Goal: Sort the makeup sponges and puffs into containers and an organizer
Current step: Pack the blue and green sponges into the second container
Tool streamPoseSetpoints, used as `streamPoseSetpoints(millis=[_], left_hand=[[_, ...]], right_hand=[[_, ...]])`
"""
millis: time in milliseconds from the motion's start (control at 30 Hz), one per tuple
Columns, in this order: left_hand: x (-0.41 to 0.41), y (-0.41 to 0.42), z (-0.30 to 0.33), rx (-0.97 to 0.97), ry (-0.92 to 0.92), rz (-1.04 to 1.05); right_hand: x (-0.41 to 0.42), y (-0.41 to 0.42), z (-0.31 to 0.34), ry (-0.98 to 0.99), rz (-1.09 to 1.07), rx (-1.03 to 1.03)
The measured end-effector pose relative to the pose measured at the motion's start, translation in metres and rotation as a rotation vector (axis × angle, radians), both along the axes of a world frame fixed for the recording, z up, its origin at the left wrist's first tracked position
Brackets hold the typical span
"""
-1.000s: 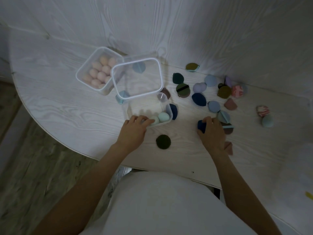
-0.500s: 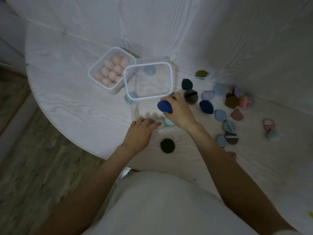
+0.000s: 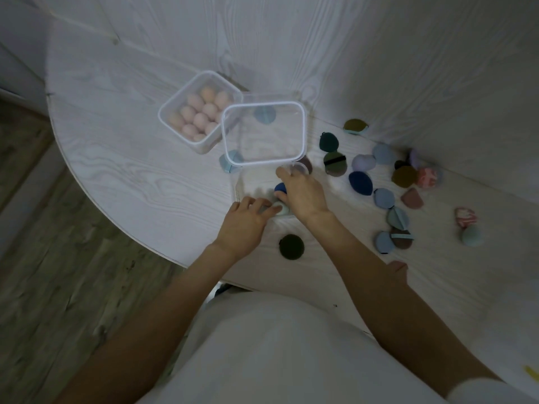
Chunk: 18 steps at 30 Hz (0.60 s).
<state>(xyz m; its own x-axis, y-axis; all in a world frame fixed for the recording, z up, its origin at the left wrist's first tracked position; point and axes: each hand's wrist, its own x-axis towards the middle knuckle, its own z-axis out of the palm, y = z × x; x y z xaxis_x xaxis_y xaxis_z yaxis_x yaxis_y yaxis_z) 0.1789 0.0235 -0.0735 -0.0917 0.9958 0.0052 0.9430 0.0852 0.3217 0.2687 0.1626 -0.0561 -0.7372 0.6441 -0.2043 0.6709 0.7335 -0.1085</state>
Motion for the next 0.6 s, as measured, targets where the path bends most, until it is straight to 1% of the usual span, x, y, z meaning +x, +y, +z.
streamPoseSetpoints(millis=[133,200,267,333,367,400,433,500,567,600], left_hand=[[-0.001,0.001,0.001,0.0,0.014,-0.01],[-0.001,0.0,0.001,-0.002,0.014,-0.019],[-0.002,0.0,0.001,0.002,0.013,-0.027],[-0.002,-0.001,0.002,0.012,0.007,-0.031],[-0.003,0.0,0.002,0.016,0.003,-0.034],[-0.003,0.0,0.003,0.019,-0.004,-0.037],[-0.003,0.0,0.004,0.022,-0.013,-0.041],[-0.004,-0.001,0.005,0.021,-0.042,-0.04],[-0.004,-0.001,0.007,0.011,-0.063,-0.026],[-0.004,-0.001,0.008,0.006,-0.07,-0.018]], right_hand=[[0.002,0.003,0.003,0.009,-0.019,-0.101],[0.007,0.005,0.012,0.043,-0.023,-0.146],[0.018,0.006,0.023,0.16,-0.04,-0.184],[0.035,0.009,0.033,0.362,-0.137,-0.192],[0.046,0.012,0.036,0.443,-0.198,-0.153],[0.058,0.018,0.036,0.48,-0.255,-0.079],[0.069,0.025,0.033,0.475,-0.307,0.004],[0.087,0.042,0.019,0.369,-0.408,0.113],[0.098,0.054,0.002,0.229,-0.518,0.102],[0.101,0.058,-0.005,0.194,-0.565,0.071]])
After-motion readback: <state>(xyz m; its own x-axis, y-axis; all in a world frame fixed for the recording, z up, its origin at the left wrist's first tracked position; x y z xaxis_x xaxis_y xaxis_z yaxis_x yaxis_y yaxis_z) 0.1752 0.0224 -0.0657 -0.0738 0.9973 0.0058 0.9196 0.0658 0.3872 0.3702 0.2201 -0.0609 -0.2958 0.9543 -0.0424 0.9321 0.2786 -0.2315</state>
